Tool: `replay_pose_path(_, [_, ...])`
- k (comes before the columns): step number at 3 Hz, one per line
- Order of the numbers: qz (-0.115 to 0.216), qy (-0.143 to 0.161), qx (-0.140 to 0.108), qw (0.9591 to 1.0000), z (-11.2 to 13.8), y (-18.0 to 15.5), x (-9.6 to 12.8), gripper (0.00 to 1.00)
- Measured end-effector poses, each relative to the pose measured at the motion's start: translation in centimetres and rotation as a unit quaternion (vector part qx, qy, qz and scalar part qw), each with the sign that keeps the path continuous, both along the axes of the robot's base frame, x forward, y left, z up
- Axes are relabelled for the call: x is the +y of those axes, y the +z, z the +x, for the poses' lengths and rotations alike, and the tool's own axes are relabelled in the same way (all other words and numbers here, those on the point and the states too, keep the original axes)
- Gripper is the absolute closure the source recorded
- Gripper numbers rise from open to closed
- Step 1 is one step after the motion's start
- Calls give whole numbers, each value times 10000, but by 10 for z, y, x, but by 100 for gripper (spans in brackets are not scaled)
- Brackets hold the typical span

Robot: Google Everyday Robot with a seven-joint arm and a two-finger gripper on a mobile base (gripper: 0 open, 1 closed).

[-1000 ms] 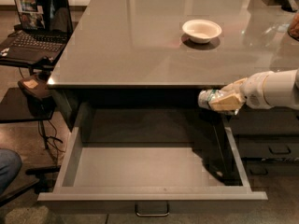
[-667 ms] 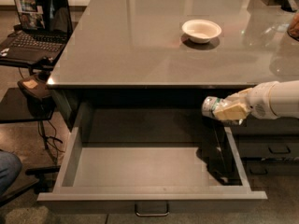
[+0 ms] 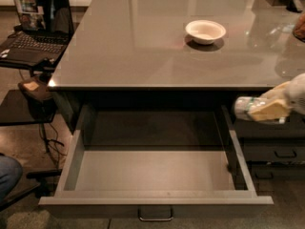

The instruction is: Pick 7up can from top drawer and place on counter

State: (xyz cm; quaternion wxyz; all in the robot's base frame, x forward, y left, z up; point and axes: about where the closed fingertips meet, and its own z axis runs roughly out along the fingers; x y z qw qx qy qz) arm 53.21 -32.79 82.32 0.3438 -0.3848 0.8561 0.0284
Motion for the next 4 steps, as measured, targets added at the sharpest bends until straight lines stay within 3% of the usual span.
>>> replay_pose_path(2, [-803, -283, -538, 9949, 72, 143, -11, 100])
replay_pose_path(3, [-703, -373, -631, 9948, 108, 187, 4, 100])
replay_pose_path(4, [-260, 107, -888, 9957, 146, 212, 58, 100])
